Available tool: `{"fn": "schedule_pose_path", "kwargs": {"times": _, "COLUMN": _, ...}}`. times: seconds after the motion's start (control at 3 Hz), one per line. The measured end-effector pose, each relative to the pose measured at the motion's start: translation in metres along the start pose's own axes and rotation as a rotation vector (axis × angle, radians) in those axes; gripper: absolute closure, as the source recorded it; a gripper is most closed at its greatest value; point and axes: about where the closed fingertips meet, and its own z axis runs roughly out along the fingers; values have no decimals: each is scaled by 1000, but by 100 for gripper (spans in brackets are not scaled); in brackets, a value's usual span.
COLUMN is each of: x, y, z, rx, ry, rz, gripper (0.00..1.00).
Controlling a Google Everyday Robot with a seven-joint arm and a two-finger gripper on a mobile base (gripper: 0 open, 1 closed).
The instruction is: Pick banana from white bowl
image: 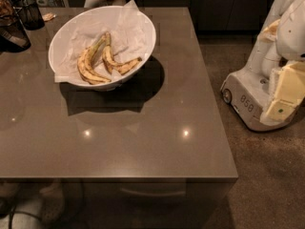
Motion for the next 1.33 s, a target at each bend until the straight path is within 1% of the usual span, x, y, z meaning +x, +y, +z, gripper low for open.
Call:
{"fn": "schedule_pose_path", "kwargs": {"times": 0.33, "x": 0, "y": 0, "z": 0, "rx": 0, "ry": 0, "rz": 0, "gripper": 0}}
{"fn": "schedule_pose_path", "kwargs": {"times": 0.67, "x": -18, "y": -10, "z": -10, "rx": -10, "ry": -59, "rz": 41, "gripper": 0}}
{"fn": "schedule_pose_path", "kwargs": {"times": 1.0, "x": -50, "y": -32, "z": -16, "rx": -46, "ry": -109, "rz": 66, "gripper": 0}}
{"fn": "schedule_pose_path", "kwargs": {"times": 1.33, "x": -87, "y": -52, "z": -8, "rx": -72, "ry": -99, "rz": 31, "gripper": 0}}
